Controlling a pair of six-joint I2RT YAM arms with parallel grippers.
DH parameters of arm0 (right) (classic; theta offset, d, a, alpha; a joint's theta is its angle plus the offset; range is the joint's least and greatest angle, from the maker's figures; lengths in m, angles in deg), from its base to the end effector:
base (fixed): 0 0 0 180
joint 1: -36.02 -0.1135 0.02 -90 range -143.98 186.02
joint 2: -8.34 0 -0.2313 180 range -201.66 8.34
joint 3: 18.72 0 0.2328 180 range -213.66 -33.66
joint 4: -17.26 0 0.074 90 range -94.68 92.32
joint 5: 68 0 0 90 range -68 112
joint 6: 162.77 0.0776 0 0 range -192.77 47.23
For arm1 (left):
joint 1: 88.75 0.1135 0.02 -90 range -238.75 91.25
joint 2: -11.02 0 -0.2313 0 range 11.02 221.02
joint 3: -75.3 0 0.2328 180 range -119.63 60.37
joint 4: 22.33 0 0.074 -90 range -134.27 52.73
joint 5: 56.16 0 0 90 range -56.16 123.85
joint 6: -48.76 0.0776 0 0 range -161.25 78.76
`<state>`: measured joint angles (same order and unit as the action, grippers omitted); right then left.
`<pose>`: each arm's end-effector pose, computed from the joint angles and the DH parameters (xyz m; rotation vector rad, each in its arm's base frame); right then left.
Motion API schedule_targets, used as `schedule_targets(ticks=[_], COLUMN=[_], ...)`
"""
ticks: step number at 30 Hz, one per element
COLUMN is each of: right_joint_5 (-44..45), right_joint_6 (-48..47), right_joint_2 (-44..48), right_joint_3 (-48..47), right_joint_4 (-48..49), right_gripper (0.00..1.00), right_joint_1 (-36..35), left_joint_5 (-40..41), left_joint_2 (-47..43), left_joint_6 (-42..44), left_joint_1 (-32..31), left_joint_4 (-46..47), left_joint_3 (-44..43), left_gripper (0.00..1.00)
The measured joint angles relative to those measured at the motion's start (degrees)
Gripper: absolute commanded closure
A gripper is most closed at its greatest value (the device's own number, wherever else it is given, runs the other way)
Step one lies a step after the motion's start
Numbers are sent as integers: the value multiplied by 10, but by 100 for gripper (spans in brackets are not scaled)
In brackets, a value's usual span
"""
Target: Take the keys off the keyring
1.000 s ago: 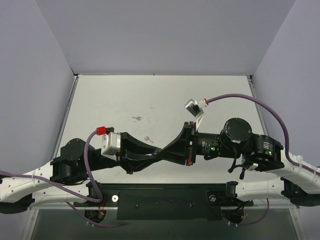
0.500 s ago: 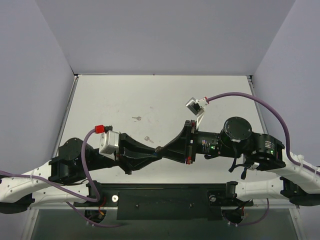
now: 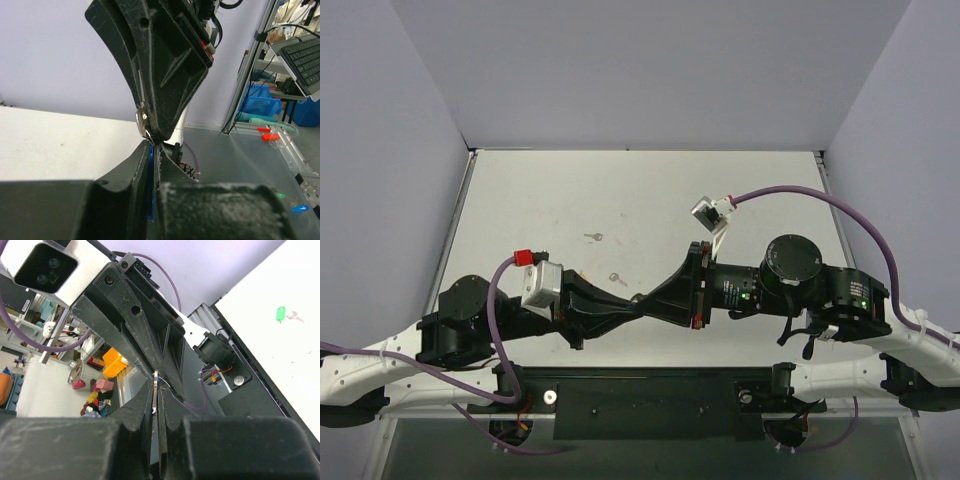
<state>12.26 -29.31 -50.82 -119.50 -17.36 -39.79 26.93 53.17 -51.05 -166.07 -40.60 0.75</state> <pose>0.0424 0.2212 0.4851 -0.6412 1.6132 1.7596 0.0329 -0.1889 0.4303 0.9026 1.1476 -1.3507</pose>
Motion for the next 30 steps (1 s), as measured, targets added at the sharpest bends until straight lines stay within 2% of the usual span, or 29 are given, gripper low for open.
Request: schedule_targets(ticks=[2,21,30], right_joint_5=[0,-21,-24], right_joint_6=[0,-7,-22], right_joint_2=[0,-4,-12], right_joint_3=[0,-9,-43], right_joint_4=[0,5,-25], right_gripper=[100,100,100], right_joint_1=[-1,-15,-15], left_joint_5=[1,-16,-36], left_joint_2=[-2,-21,25], left_joint_6=[2,-19,-35], left_joint_1=[0,0,0], left_joint_4=[-4,10,-52], left_joint_3=[0,8,-63], left_gripper=[100,100,100])
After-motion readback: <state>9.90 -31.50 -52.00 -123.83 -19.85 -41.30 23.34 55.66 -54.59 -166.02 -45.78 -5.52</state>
